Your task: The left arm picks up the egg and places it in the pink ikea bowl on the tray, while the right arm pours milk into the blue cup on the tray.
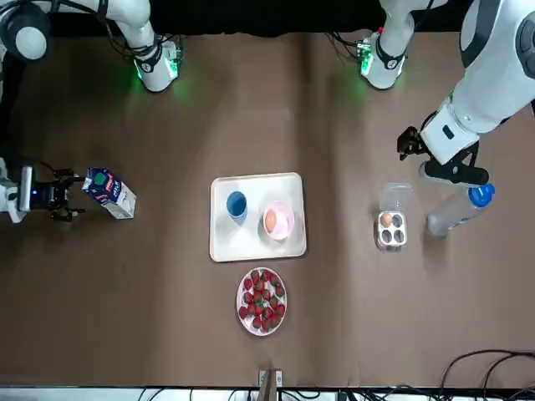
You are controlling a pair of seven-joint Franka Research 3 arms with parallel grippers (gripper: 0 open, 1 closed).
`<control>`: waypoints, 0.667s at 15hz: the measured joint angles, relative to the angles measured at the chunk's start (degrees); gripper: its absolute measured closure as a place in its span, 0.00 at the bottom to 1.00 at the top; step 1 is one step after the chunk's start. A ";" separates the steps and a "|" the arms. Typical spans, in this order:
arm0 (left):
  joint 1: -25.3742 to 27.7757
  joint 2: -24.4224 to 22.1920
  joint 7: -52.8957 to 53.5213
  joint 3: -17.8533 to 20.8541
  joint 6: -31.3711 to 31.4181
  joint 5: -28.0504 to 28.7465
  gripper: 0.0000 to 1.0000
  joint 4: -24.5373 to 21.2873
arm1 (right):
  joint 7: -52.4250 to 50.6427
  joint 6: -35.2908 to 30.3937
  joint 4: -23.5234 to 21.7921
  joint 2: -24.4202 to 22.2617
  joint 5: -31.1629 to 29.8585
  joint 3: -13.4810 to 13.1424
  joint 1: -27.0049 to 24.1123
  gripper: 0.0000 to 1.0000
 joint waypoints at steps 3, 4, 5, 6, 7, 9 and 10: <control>0.01 0.00 0.00 0.00 0.00 0.00 0.00 0.00 | 7.99 -0.01 0.32 -3.34 -1.33 0.44 1.59 0.00; 0.01 0.00 0.00 0.00 0.00 0.00 0.00 0.00 | 11.34 -0.02 0.33 -4.49 -1.49 0.47 2.44 0.00; 0.02 0.00 0.00 0.00 0.00 0.01 0.00 0.00 | 14.48 -0.03 0.34 -5.57 -1.63 0.49 3.38 0.00; 0.01 0.00 0.00 0.00 0.00 0.01 0.00 0.00 | 17.17 -0.03 0.38 -6.52 -1.77 0.50 4.28 0.00; 0.01 0.01 0.00 0.00 0.00 0.01 0.00 0.00 | 19.87 -0.02 0.49 -7.42 -2.04 0.50 5.16 0.00; -0.03 0.00 0.00 -0.01 0.00 0.01 0.00 0.00 | 25.91 -0.03 1.46 -8.90 -2.64 0.51 6.67 0.00; -0.04 0.01 0.00 -0.02 0.00 0.01 0.00 0.00 | 29.14 -0.03 2.33 -9.58 -3.05 0.53 7.38 0.00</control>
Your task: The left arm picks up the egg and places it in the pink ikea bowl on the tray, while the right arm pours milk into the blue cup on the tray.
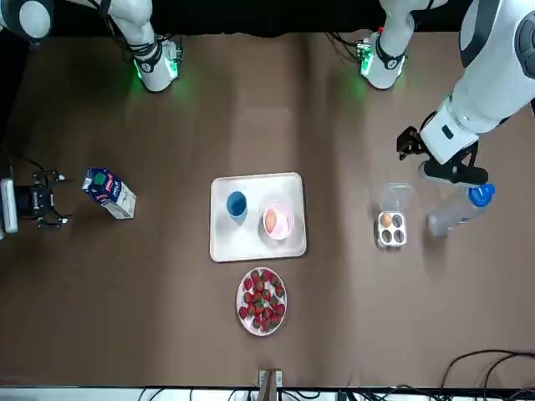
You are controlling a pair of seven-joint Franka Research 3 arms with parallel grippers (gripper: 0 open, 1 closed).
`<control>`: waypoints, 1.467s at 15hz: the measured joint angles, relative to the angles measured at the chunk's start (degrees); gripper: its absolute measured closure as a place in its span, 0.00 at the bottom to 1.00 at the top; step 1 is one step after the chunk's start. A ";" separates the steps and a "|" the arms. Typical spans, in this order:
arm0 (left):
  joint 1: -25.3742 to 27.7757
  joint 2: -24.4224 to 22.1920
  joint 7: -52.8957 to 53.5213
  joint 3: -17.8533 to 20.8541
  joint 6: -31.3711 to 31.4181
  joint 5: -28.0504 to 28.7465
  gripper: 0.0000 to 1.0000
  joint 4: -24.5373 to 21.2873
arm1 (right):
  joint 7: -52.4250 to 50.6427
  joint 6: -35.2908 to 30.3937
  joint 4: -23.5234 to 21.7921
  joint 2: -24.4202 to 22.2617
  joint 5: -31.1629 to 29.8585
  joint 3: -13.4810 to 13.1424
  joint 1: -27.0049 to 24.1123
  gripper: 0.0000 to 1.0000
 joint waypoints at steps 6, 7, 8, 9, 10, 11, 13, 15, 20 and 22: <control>-0.04 0.00 0.00 -0.03 0.00 0.74 0.00 -0.01 | 19.55 0.28 2.60 -5.95 -3.64 0.06 5.32 0.00; -0.04 0.01 0.00 -0.03 0.00 1.00 0.00 -0.02 | 22.83 0.66 2.87 -6.77 -4.08 0.07 6.26 0.00; -0.04 0.01 0.00 -0.03 0.00 1.06 0.00 -0.02 | 26.00 0.95 3.38 -7.55 -4.48 0.07 7.21 0.00; -0.04 0.01 0.00 -0.03 0.00 1.06 0.00 -0.02 | 26.00 0.95 3.38 -7.55 -4.48 0.07 7.21 0.00; -0.04 0.01 0.00 -0.03 0.00 1.08 0.00 -0.03 | 29.18 1.17 4.05 -8.16 -5.09 0.07 8.19 0.00; -0.06 0.01 0.00 -0.04 0.00 1.09 0.00 -0.03 | 36.80 1.87 5.89 -9.03 -6.76 0.07 10.40 0.00; -0.33 0.01 0.00 -0.05 0.00 1.09 0.00 -0.03 | 43.78 3.29 7.44 -9.73 -9.24 0.10 12.93 0.00; -0.66 0.01 0.00 -0.06 0.00 1.09 0.00 -0.04 | 50.78 5.24 8.32 -10.99 -12.71 0.13 15.98 0.00; -0.75 0.01 0.00 -0.08 0.00 1.12 0.00 -0.03 | 72.80 6.89 8.89 -16.39 -20.84 0.25 24.19 0.00; -0.74 0.01 0.00 -0.07 0.00 1.13 0.00 -0.03 | 82.01 6.84 8.94 -19.32 -23.73 0.31 27.64 0.00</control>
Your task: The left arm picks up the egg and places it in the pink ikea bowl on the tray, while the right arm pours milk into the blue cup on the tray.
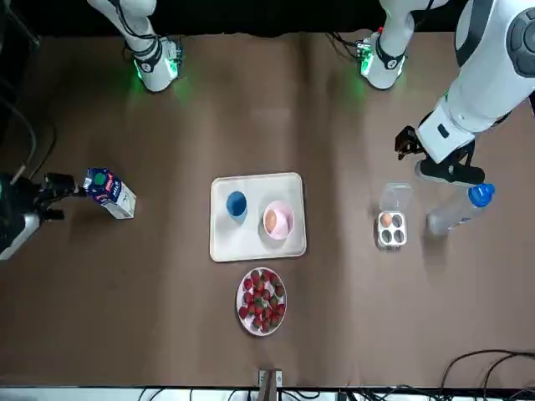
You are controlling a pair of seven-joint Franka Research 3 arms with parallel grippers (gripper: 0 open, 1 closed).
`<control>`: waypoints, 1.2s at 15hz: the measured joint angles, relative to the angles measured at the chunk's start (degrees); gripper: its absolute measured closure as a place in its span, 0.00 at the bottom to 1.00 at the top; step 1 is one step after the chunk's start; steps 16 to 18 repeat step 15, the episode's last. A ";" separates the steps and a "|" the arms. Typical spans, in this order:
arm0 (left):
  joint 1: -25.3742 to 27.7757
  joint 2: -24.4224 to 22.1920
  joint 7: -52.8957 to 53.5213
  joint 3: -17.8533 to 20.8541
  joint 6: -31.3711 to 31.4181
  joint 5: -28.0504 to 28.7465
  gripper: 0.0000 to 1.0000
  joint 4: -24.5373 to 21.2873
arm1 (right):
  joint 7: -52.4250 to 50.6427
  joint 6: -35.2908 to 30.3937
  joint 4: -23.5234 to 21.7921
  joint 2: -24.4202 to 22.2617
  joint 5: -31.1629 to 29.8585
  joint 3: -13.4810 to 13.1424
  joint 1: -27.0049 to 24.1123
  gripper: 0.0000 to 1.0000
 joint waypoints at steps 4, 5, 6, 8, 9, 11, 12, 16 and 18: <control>0.35 0.00 0.00 0.10 0.00 0.05 0.00 0.00 | 15.84 -0.26 -2.62 -6.24 -3.73 0.02 4.84 0.00; 0.41 0.00 0.00 0.17 0.00 0.07 0.00 0.00 | 18.16 0.77 -4.81 -8.17 -4.56 0.02 5.44 0.00; 0.47 0.00 0.00 0.23 0.00 0.07 0.00 0.01 | 20.06 2.57 -7.77 -10.41 -5.41 0.02 5.87 0.00; 0.65 -0.03 0.00 0.24 0.00 0.07 0.00 0.06 | 21.64 7.16 -15.47 -15.87 -6.93 0.03 6.43 0.00; 0.65 -0.05 0.00 0.24 0.00 0.07 0.00 0.06 | 21.80 9.48 -19.84 -18.92 -7.58 0.11 6.58 0.00; 0.59 -0.05 0.00 0.17 -0.02 0.07 0.00 0.06 | 21.85 12.52 -27.10 -24.02 -9.06 0.38 6.85 0.00; 0.58 -0.05 0.00 0.15 -0.02 0.07 0.00 0.06 | 21.87 13.34 -29.30 -25.63 -9.33 0.48 6.99 0.00; 0.61 -0.05 0.00 0.15 -0.02 0.07 0.00 0.06 | 22.00 14.05 -31.82 -27.05 -9.81 0.46 7.30 0.00; 0.61 -0.05 0.00 0.15 -0.02 0.07 0.00 0.06 | 22.00 14.05 -31.82 -27.05 -9.81 0.46 7.30 0.00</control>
